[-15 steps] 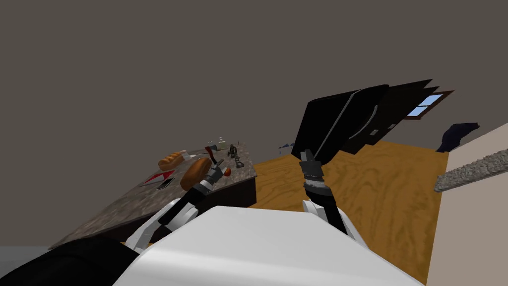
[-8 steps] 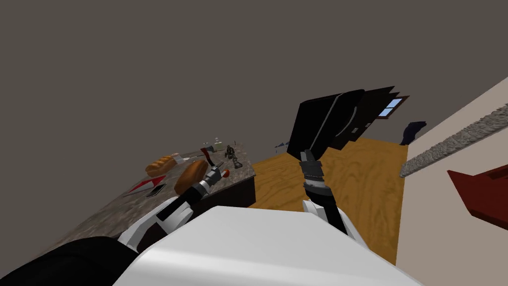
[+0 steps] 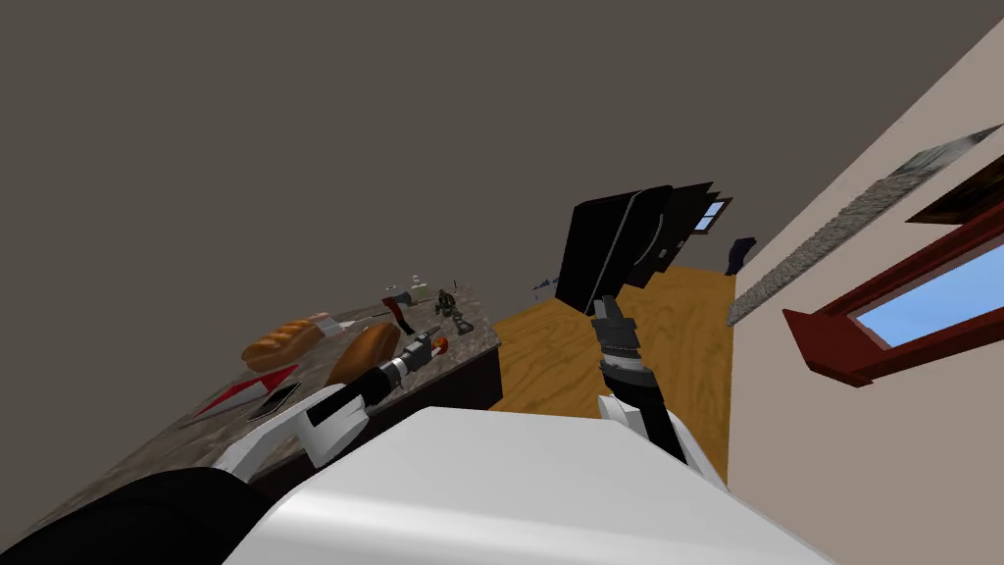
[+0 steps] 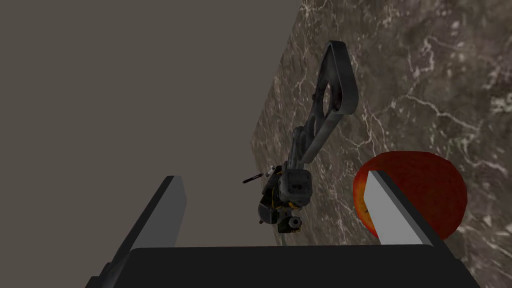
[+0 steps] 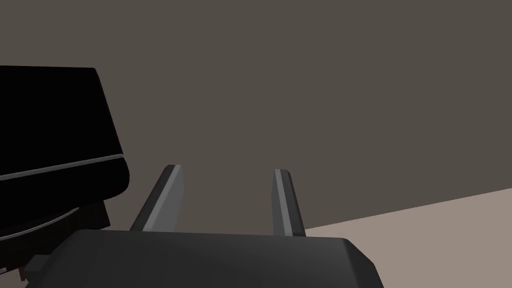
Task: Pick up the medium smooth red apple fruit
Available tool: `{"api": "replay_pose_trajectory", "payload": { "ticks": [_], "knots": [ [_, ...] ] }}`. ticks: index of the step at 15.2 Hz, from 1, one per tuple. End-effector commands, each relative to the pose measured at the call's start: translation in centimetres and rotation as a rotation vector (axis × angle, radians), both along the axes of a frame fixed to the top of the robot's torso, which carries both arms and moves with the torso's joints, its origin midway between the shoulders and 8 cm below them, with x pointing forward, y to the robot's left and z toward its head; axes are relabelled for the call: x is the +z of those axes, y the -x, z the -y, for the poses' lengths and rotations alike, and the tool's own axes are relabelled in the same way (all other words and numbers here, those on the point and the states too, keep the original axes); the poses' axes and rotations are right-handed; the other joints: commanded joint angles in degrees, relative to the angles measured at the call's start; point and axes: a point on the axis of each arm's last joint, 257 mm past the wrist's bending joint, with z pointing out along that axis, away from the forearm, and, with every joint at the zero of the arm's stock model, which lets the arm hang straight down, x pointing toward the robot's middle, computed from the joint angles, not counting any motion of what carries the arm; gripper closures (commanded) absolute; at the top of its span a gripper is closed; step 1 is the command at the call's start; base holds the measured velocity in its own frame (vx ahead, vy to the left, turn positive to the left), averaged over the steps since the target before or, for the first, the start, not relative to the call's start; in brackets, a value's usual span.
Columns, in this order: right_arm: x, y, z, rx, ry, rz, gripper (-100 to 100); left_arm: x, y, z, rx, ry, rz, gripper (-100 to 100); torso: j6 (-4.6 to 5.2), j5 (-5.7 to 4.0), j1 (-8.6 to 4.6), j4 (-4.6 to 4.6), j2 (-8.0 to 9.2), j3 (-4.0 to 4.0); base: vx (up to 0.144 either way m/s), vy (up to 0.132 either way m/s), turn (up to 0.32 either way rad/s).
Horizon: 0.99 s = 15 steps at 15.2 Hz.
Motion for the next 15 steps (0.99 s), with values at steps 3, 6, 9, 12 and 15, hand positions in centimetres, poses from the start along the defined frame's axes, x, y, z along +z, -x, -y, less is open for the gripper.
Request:
{"api": "replay_pose_trajectory", "payload": {
  "ticks": [3,6,9,12,15],
  "knots": [
    [0.0,0.0,0.0,0.0,0.0,0.0,0,-1.8,0.6,-1.6,0.009,-0.025,-0.099,-100,0.02,0.01,0.01,-0.01,-0.02,-0.01,-0.029,0.046,-0.192],
    [0.0,0.0,0.0,0.0,0.0,0.0,0,-2.9,1.1,-2.8,0.017,-0.046,-0.17,-100,0.03,0.0,-0.02,-0.01,-0.04,-0.03,-0.029,0.036,-0.202],
    [0.0,0.0,0.0,0.0,0.0,0.0,0,-4.0,1.6,-4.0,0.028,-0.07,-0.239,-100,0.01,-0.01,-0.05,-0.01,-0.03,-0.02,-0.036,0.03,-0.17],
    [0.0,0.0,0.0,0.0,0.0,0.0,0,-4.9,2.2,-5.3,0.043,-0.094,-0.306,-100,0.01,-0.01,-0.04,-0.01,-0.03,-0.02,-0.036,0.033,-0.186],
    [0.0,0.0,0.0,0.0,0.0,0.0,0,-5.7,2.8,-6.6,0.058,-0.122,-0.371,-100,0.01,-0.01,-0.05,-0.01,-0.05,-0.03,-0.032,0.028,-0.188]
  ]
}}
